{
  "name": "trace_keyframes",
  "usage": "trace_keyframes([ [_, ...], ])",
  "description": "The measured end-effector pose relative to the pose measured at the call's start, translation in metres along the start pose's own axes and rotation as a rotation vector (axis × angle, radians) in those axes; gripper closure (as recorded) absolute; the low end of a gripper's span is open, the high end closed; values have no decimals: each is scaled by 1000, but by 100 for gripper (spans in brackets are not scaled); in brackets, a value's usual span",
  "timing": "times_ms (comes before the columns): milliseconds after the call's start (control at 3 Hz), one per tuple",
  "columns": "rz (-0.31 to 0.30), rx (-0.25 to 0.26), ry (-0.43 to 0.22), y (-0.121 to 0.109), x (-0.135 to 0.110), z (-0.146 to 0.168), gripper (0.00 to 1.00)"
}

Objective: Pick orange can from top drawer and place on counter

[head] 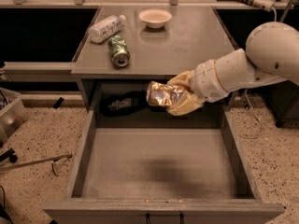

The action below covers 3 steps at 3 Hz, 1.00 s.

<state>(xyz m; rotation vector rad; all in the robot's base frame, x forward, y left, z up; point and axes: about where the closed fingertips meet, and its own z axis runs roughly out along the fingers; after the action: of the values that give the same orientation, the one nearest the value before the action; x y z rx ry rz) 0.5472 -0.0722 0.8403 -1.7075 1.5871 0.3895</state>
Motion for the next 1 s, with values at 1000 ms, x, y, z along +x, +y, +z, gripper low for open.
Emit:
trace_keyframes([
  [1000,-97,143,183,-134,-63,-81,100],
])
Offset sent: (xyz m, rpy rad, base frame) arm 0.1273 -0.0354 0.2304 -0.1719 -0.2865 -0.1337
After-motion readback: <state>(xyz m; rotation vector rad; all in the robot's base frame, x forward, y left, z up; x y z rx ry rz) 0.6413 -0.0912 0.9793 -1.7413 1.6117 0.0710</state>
